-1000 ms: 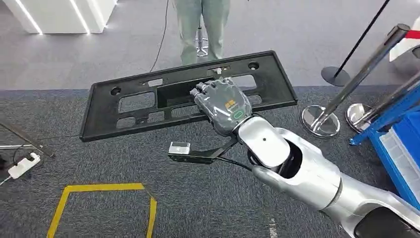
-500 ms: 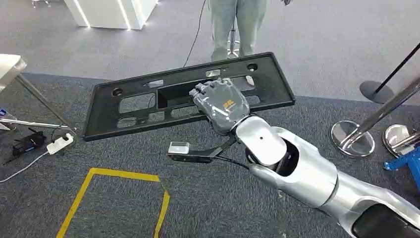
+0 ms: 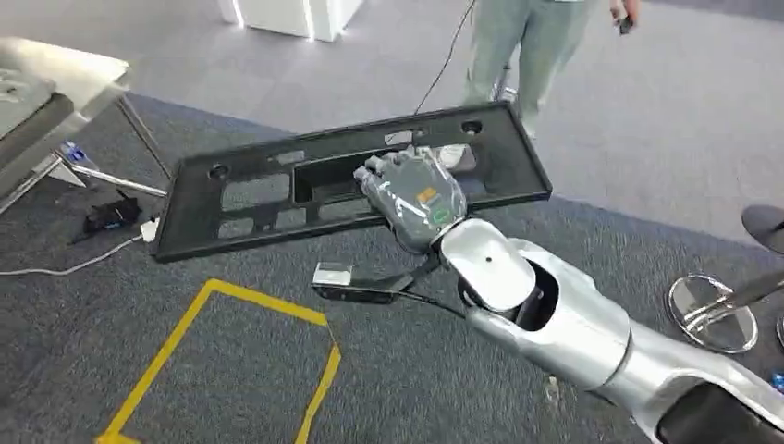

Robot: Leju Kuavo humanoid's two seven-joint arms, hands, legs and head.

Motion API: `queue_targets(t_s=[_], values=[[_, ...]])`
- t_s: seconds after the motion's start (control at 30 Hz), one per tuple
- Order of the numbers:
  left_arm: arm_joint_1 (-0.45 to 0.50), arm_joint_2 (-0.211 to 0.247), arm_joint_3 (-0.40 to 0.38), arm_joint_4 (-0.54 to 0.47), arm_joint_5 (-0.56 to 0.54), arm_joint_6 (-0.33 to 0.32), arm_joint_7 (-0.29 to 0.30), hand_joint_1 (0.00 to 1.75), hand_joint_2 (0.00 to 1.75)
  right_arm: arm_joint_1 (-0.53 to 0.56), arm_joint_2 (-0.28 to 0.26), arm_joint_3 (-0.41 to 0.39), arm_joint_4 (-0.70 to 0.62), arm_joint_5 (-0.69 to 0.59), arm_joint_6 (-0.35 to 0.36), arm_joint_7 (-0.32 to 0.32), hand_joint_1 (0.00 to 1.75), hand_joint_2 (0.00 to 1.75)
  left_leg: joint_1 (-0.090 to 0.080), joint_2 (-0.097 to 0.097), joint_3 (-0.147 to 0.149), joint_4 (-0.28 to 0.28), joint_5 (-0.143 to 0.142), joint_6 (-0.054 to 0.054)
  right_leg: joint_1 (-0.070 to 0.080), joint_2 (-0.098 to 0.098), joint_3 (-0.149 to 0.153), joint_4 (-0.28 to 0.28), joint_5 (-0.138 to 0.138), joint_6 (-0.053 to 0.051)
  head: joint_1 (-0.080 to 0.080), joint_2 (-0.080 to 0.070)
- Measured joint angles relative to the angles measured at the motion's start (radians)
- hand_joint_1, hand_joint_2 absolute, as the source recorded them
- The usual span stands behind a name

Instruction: Take the parts from the cabinet and place them on the table.

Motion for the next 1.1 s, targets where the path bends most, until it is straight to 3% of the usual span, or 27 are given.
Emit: queue_targets(t_s=[0.07, 0.1, 0.13, 0.2, 0.23, 0.27, 0.37, 0.4, 0.43, 0.47, 0.5, 0.57, 0.6, 0.63, 0.67, 0.7, 0.73, 0.77, 0.8, 0.9, 0.93, 0.97, 1.0, 1.07, 1.1], values=[[-0.004, 0.000, 0.000, 0.000, 0.000, 0.000, 0.000, 0.00, 1.75, 0.011, -0.003, 0.000, 0.000, 0.000, 0.001, 0.000, 1.75, 1.75, 0.000, -0.030, -0.001, 0.000, 0.000, 0.001, -0.004, 0.015, -0.080, 0.153, -0.053, 0.005, 0.000, 0.000], [-0.004, 0.000, 0.000, 0.000, 0.000, 0.000, 0.000, 0.00, 1.75, 0.016, -0.006, 0.000, 0.000, 0.000, 0.001, 0.000, 1.75, 1.75, 0.000, -0.044, -0.001, 0.002, -0.001, 0.001, -0.005, 0.016, -0.098, 0.177, -0.048, 0.006, 0.001, 0.000], [-0.002, 0.000, 0.000, 0.000, 0.000, 0.000, 0.002, 0.00, 1.75, 0.019, -0.007, 0.000, 0.000, 0.000, 0.002, 0.001, 1.75, 1.75, 0.002, -0.061, -0.001, 0.005, -0.001, 0.000, -0.009, 0.016, -0.090, 0.150, -0.018, 0.008, 0.000, 0.000], [-0.001, 0.000, 0.000, 0.000, 0.000, 0.002, 0.009, 0.00, 1.75, 0.019, -0.008, 0.000, 0.000, 0.001, 0.003, 0.005, 1.75, 1.75, 0.006, -0.089, -0.001, 0.015, -0.006, -0.007, -0.019, 0.025, -0.024, 0.001, 0.072, 0.012, 0.000, 0.000], [-0.001, 0.000, 0.000, 0.000, 0.000, 0.004, 0.012, 0.00, 1.75, 0.018, -0.009, 0.000, 0.000, 0.001, 0.003, 0.006, 1.75, 1.75, 0.009, -0.100, -0.005, 0.025, -0.010, -0.014, -0.028, 0.059, 0.014, -0.081, 0.109, 0.018, 0.001, 0.000], [-0.003, 0.001, 0.000, 0.000, 0.000, 0.006, 0.017, 0.00, 1.75, 0.018, -0.012, 0.000, 0.000, 0.001, 0.003, 0.007, 1.75, 1.75, 0.008, -0.112, -0.016, 0.033, -0.013, -0.020, -0.033, 0.112, 0.021, -0.103, 0.085, 0.024, 0.000, 0.000], [0.001, 0.002, 0.000, 0.000, 0.000, 0.009, 0.020, 0.00, 1.75, 0.021, -0.015, 0.000, -0.005, 0.000, 0.006, 0.010, 1.75, 1.75, 0.017, -0.146, -0.030, 0.033, -0.004, -0.039, -0.019, 0.077, 0.024, -0.103, 0.089, 0.007, 0.000, 0.000], [0.007, 0.002, 0.000, 0.000, 0.000, 0.010, 0.022, 0.00, 1.75, 0.019, -0.016, 0.000, -0.005, 0.000, 0.007, 0.010, 1.75, 1.75, 0.019, -0.157, -0.032, 0.032, -0.003, -0.046, -0.022, 0.064, 0.026, -0.108, 0.094, -0.001, -0.001, 0.000], [0.011, 0.002, 0.000, 0.000, 0.000, 0.011, 0.023, 0.00, 1.75, 0.016, -0.016, -0.001, -0.007, 0.000, 0.008, 0.010, 1.75, 1.75, 0.018, -0.117, -0.040, 0.043, -0.009, -0.045, -0.025, 0.050, 0.030, -0.113, 0.097, -0.009, -0.002, 0.000], [0.010, 0.001, 0.000, 0.000, 0.000, 0.011, 0.023, 0.00, 1.75, 0.016, -0.016, -0.001, -0.010, 0.000, 0.009, 0.010, 1.75, 1.75, 0.010, -0.055, -0.054, 0.077, -0.031, -0.049, -0.023, 0.041, 0.032, -0.115, 0.097, -0.016, -0.011, 0.000], [0.006, 0.001, 0.000, 0.000, 0.000, 0.011, 0.023, 0.00, 1.75, 0.014, -0.016, -0.002, -0.012, 0.000, 0.010, 0.010, 1.75, 1.75, 0.012, -0.026, -0.085, 0.139, -0.065, -0.052, -0.019, 0.028, 0.032, -0.115, 0.097, -0.021, -0.014, 0.000], [0.002, 0.000, 0.000, 0.000, 0.000, 0.009, 0.023, 0.00, 1.75, 0.015, -0.018, -0.002, -0.013, 0.000, 0.015, 0.010, 1.75, 1.75, 0.013, -0.010, -0.161, 0.298, -0.132, -0.056, -0.013, -0.002, 0.031, -0.115, 0.094, -0.025, -0.015, 0.000], [0.002, 0.000, 0.000, 0.000, 0.000, 0.008, 0.023, 0.00, 1.75, 0.017, -0.019, -0.002, -0.013, 0.000, 0.016, 0.010, 1.75, 1.75, 0.013, -0.008, -0.181, 0.340, -0.141, -0.055, -0.010, -0.015, 0.030, -0.115, 0.094, -0.026, -0.016, 0.000], [0.002, -0.001, 0.000, 0.000, 0.000, 0.008, 0.023, 0.00, 1.75, 0.018, -0.019, -0.002, -0.013, 0.000, 0.017, 0.010, 1.75, 1.75, 0.013, -0.008, -0.177, 0.336, -0.129, -0.054, -0.008, -0.029, 0.031, -0.115, 0.093, -0.026, -0.015, 0.000], [0.003, -0.001, 0.000, 0.000, 0.000, 0.008, 0.023, 0.00, 1.75, 0.018, -0.019, -0.002, -0.013, 0.000, 0.017, 0.010, 1.75, 1.75, 0.012, -0.007, -0.151, 0.290, -0.101, -0.050, -0.006, -0.042, 0.031, -0.115, 0.092, -0.027, -0.015, 0.000], [0.004, -0.001, 0.000, 0.000, 0.000, 0.008, 0.023, 0.00, 1.75, 0.018, -0.019, -0.002, -0.013, 0.000, 0.017, 0.010, 1.75, 1.75, 0.010, -0.001, -0.103, 0.205, -0.060, -0.045, -0.005, -0.054, 0.033, -0.115, 0.091, -0.027, -0.015, 0.000], [0.003, -0.001, 0.000, 0.000, 0.000, 0.008, 0.023, 0.00, 1.75, 0.017, -0.019, -0.002, -0.014, 0.000, 0.017, 0.010, 1.75, 1.75, 0.007, 0.023, -0.048, 0.110, -0.023, -0.038, -0.004, -0.066, 0.036, -0.115, 0.088, -0.024, -0.016, 0.000], [0.002, 0.000, 0.000, 0.000, 0.000, 0.008, 0.023, 0.00, 1.75, 0.016, -0.019, -0.002, -0.017, 0.000, 0.017, 0.010, 1.75, 1.75, -0.006, 0.078, -0.018, 0.046, -0.032, -0.032, -0.002, -0.076, 0.038, -0.115, 0.086, -0.021, -0.014, 0.000], [0.001, 0.000, 0.000, 0.000, 0.000, 0.008, 0.022, 0.00, 1.75, 0.014, -0.020, -0.003, -0.018, 0.000, 0.017, 0.010, 1.75, 1.75, -0.017, 0.075, -0.012, 0.038, -0.030, -0.023, 0.005, -0.087, 0.037, -0.114, 0.082, -0.016, -0.013, 0.000], [0.004, 0.000, 0.000, 0.000, -0.001, 0.006, 0.017, 0.00, 1.75, 0.014, -0.020, -0.003, -0.019, 0.000, 0.017, 0.010, 1.75, 1.75, -0.019, 0.031, -0.015, 0.033, -0.028, -0.015, 0.004, -0.121, 0.046, -0.119, 0.077, -0.002, -0.016, 0.000], [0.005, 0.000, 0.000, 0.000, -0.001, 0.005, 0.016, 0.00, 1.75, 0.014, -0.020, -0.003, -0.021, 0.000, 0.017, 0.010, 1.75, 1.75, -0.004, 0.020, -0.004, 0.021, -0.021, -0.006, 0.000, -0.100, 0.041, -0.111, 0.070, 0.007, -0.017, 0.000], [0.005, 0.000, 0.000, 0.000, -0.001, 0.005, 0.014, 0.00, 1.75, 0.013, -0.021, -0.004, -0.022, 0.000, 0.017, 0.010, 1.75, 1.75, -0.005, 0.009, -0.001, 0.018, -0.020, -0.003, -0.004, -0.039, 0.037, -0.088, 0.055, 0.011, -0.015, 0.000], [0.003, 0.000, 0.000, 0.000, -0.001, 0.005, 0.013, 0.00, 1.75, 0.010, -0.021, -0.004, -0.023, 0.000, 0.017, 0.010, 1.75, 1.75, -0.003, 0.003, 0.000, 0.018, -0.019, 0.003, -0.004, -0.001, 0.008, -0.026, 0.018, 0.010, -0.015, 0.000], [-0.002, 0.000, 0.000, 0.000, -0.001, 0.005, 0.013, 0.00, 1.75, 0.013, -0.023, -0.004, -0.024, 0.000, 0.019, 0.010, 1.75, 1.75, -0.003, -0.023, -0.001, 0.019, -0.020, 0.006, -0.005, 0.016, -0.070, 0.130, -0.049, 0.014, -0.014, 0.000], [-0.003, 0.000, 0.000, 0.000, -0.001, 0.005, 0.013, 0.00, 1.75, 0.016, -0.025, -0.004, -0.024, 0.000, 0.019, 0.010, 1.75, 1.75, -0.003, -0.038, -0.002, 0.020, -0.020, 0.005, -0.005, 0.016, -0.103, 0.186, -0.060, 0.015, -0.015, 0.000]])
